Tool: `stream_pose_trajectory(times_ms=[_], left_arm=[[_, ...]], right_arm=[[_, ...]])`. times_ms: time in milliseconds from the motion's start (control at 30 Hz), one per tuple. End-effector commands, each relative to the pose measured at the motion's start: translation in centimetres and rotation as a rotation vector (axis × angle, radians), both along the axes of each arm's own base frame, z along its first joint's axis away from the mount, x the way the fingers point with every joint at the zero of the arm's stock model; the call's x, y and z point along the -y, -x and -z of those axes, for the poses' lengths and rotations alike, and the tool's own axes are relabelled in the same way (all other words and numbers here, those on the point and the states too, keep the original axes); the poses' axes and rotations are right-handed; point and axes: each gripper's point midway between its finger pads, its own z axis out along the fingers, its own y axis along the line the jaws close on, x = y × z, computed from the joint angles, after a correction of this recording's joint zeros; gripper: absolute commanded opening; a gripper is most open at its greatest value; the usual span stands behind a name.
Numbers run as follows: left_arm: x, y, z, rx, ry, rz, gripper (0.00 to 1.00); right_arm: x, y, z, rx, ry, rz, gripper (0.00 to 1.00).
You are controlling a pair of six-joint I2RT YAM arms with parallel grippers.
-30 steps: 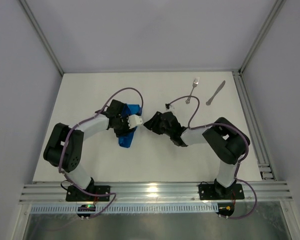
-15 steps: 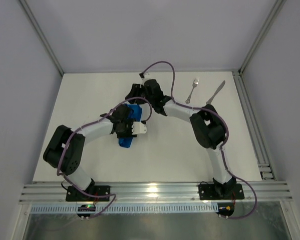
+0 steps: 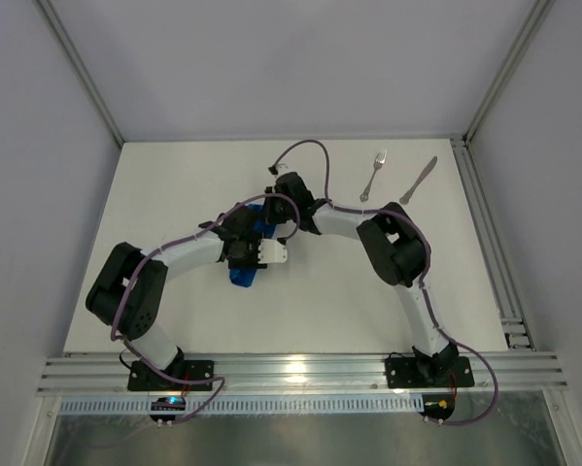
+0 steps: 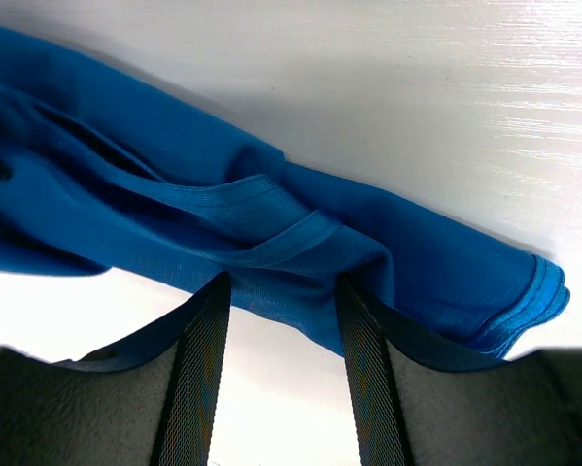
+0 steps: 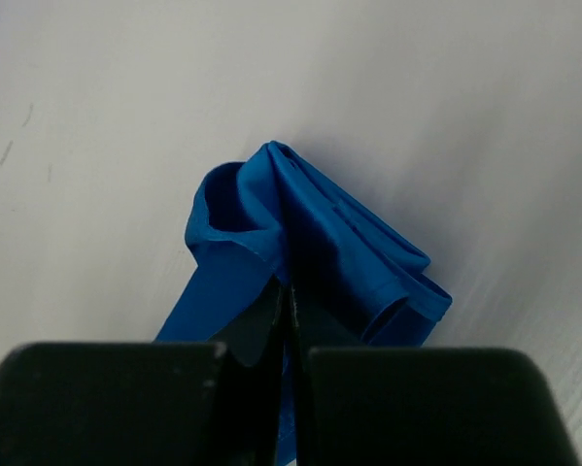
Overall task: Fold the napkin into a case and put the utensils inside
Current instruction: Stuff the top corner of the smaller-rectangle-folded napkin into the folded napkin.
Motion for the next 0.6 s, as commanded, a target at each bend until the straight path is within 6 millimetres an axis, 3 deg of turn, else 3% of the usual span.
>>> stream_pose_trajectory(times_ms=[0,33,67,133,300,400,567], left_arm=[[-2.3,4.5,3.9,-0.194,-0.097,0.003,0.5],[-2.3,4.6,3.9,-0.198,-0.094,0.008,0.51],[-2.4,4.8,3.9,-0.203,-0.098,0.016,0.52],[-2.3,5.1,3.9,-0.215,-0.096,0.028,0.53],[-2.0,5.9,3.4,-0.251,-0.073,0.04,0.6],[-1.2,6.5,1.9,-0.29,-0.015,0.037,0.66],[0.2,7.0,-1.6,-0.31,0.072,0.06,0.74]], right_arm=[[1.6,-0.4,-2.7,0.061,-0.019,0.093,0.04],[2.6,-0.2,-1.8,0.051,-0.018,0.115,0.04],[3.1,-0.2,-2.5,0.064,-0.031,0.138,0.04],[4.2,0.2,-1.6,0.051,-0.035,0.168,0.04],[5.1,1.1,-1.5,0.036,-0.076,0.213,0.04],[6.6,2.0,-0.2,0.016,-0.073,0.267,0.04],[7.3,2.7,0.3,0.011,-0.102,0.302,0.04]])
